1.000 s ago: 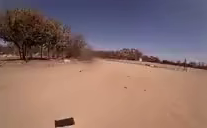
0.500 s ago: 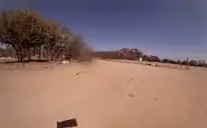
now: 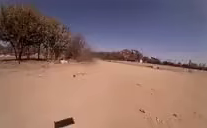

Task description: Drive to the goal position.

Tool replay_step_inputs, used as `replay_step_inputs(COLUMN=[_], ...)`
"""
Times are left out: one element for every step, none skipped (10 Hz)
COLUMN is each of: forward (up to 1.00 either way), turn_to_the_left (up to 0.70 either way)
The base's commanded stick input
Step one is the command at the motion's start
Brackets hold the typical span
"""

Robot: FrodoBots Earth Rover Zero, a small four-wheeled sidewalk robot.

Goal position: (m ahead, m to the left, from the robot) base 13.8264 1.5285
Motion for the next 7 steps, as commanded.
replay_step_inputs(forward=[1.00, 1.00, 1.00, 1.00, 1.00, 1.00, 1.00], turn_to_the_left=[0.00, 0.00, 0.00, 0.00, 0.00, -0.27, -0.27])
